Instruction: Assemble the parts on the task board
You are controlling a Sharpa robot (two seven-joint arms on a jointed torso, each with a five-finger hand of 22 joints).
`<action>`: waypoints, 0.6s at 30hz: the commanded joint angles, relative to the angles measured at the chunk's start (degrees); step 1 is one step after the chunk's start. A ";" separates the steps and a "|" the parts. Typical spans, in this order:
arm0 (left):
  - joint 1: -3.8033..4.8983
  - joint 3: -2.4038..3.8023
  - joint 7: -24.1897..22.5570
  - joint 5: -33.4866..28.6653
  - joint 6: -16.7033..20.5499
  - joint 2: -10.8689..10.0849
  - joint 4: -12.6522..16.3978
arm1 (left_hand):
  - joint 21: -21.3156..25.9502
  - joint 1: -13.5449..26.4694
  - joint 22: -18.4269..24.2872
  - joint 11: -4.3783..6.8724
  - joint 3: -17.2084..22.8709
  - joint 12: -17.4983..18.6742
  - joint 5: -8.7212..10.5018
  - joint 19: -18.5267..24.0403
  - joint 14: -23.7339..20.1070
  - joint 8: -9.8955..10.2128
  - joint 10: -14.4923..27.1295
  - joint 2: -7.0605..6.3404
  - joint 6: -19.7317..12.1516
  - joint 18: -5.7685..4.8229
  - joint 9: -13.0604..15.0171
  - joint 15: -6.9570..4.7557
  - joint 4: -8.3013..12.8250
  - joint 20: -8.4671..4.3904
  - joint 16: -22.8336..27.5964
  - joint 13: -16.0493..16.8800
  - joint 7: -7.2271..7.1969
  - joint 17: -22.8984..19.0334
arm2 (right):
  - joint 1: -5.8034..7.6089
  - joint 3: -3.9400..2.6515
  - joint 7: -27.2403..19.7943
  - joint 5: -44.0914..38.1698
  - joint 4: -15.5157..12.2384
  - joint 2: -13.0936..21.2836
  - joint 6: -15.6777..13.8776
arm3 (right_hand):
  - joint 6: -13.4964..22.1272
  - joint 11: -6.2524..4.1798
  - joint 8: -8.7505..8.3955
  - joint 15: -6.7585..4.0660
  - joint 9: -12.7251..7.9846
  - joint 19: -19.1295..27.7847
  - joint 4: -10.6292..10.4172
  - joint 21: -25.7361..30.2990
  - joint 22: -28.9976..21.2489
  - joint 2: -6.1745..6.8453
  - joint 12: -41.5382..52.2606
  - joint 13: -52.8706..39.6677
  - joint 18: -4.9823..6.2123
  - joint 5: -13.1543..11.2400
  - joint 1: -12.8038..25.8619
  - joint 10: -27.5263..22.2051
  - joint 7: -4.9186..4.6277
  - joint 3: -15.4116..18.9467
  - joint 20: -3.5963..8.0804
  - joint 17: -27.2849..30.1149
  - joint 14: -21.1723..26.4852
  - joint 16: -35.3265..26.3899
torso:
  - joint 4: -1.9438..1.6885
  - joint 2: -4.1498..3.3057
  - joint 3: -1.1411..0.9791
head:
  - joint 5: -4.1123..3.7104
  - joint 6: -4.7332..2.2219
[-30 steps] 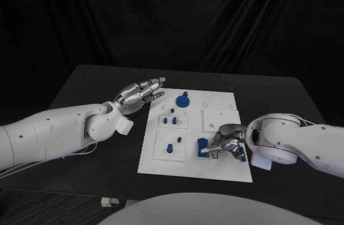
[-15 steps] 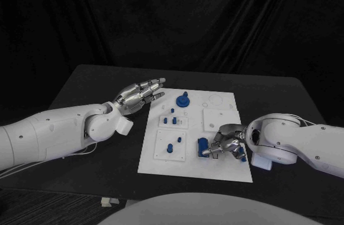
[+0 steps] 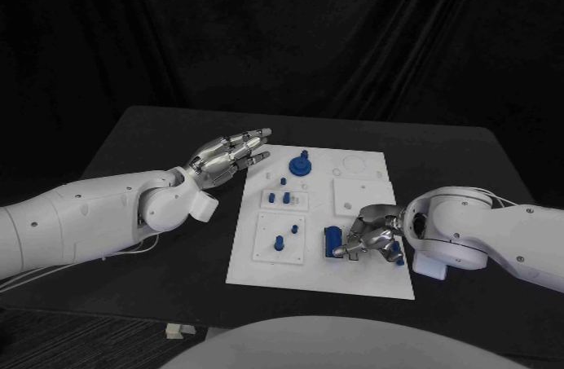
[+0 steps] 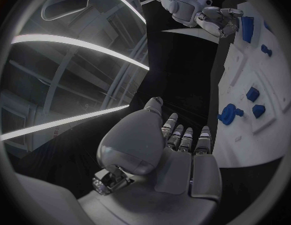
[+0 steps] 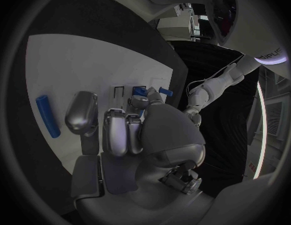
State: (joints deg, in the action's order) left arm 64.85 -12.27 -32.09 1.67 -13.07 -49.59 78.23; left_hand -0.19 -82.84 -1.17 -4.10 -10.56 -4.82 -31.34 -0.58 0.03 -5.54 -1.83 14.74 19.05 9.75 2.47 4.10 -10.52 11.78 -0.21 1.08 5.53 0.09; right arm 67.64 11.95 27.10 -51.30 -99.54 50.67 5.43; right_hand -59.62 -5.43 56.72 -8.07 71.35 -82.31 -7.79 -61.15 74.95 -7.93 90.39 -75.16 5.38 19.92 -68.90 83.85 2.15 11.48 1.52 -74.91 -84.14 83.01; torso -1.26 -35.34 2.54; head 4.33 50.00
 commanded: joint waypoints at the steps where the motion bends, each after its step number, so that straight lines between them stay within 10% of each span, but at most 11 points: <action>1: -0.11 0.05 -0.51 -0.06 -0.90 0.01 0.14 | -0.17 0.07 -0.06 -0.35 0.31 -0.19 -0.10 0.18 -0.03 -0.26 -0.12 0.59 0.12 0.65 0.07 0.42 0.10 0.37 0.21 0.10 0.37 -0.09 | -0.14 -0.03 1.27 -0.33 0.20 -0.15 1.60 | 0.84 -0.33 -1.13 -0.41 -0.43 0.06 0.33 0.03 7.86 -1.52 -0.39 -14.84 0.02 -1.74 -2.44 6.15 0.04 0.20 0.26 -2.40 -3.61 0.40 | -0.01 0.02 0.00 | 0.00 0.00; 3: -0.11 0.05 -0.48 -0.06 -0.95 0.05 0.14 | -0.17 0.07 -0.06 -0.35 0.31 -0.19 -0.10 0.18 -0.03 -0.26 -0.12 0.59 0.12 0.65 0.07 0.42 0.10 0.37 0.21 0.10 0.37 -0.09 | -0.16 -0.03 1.62 -0.33 0.34 -0.32 2.16 | 1.16 -0.29 -2.40 -0.35 -0.85 0.09 1.14 0.12 7.83 -1.64 -0.39 -14.84 0.04 -8.76 -3.38 6.15 -0.03 -0.35 0.24 -2.40 -3.60 0.40 | -0.01 0.03 0.00 | -0.02 0.00; 14: -0.13 0.05 -0.39 -0.06 -1.06 0.04 0.17 | -0.18 0.13 -0.07 -0.49 0.34 -0.49 -0.06 0.17 -0.03 -0.42 -0.30 0.66 0.49 0.65 0.12 0.48 0.04 0.41 0.21 0.16 0.49 -0.09 | -0.32 -0.03 2.36 -0.33 1.21 -0.89 4.46 | 3.46 -0.10 -6.00 -0.22 -2.46 0.14 2.63 0.35 7.77 0.15 -0.39 -14.84 0.08 -11.02 -4.29 6.15 -0.27 -0.35 0.13 -2.30 -3.58 0.35 | 0.00 -0.01 0.00 | 0.13 0.00; 18: -0.13 0.05 -0.34 -0.06 -1.05 -0.05 0.18 | -0.18 0.13 -0.07 -0.49 0.34 -0.49 -0.06 0.17 -0.03 -0.42 -0.30 0.66 0.49 0.65 0.12 0.48 0.04 0.41 0.21 0.16 0.49 -0.09 | -0.34 -0.03 1.31 -0.33 1.00 -0.31 3.38 | 5.91 0.14 -10.32 -0.02 -4.89 0.17 1.52 0.41 7.76 1.05 -0.39 -14.84 0.06 -14.78 -2.16 6.15 -0.57 0.68 -0.04 -2.36 -3.59 0.38 | 0.01 -0.02 0.00 | 0.24 0.00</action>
State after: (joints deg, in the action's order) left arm 64.82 -12.27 -31.90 1.67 -13.21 -49.63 78.29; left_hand -0.19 -82.82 -1.16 -4.34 -10.56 -5.09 -31.33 -0.58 0.03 -5.77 -2.07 14.76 19.38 9.75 2.55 4.10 -10.51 11.78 -0.21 1.16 5.86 0.05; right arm 67.47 11.93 27.99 -51.39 -98.39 50.14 8.32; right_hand -53.58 -5.42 46.26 -7.99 66.39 -82.31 -6.41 -60.93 74.94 -6.70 90.16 -75.16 5.38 5.13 -71.58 83.85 1.71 12.13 1.52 -74.91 -84.18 83.24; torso -1.26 -35.34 2.53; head 4.52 50.00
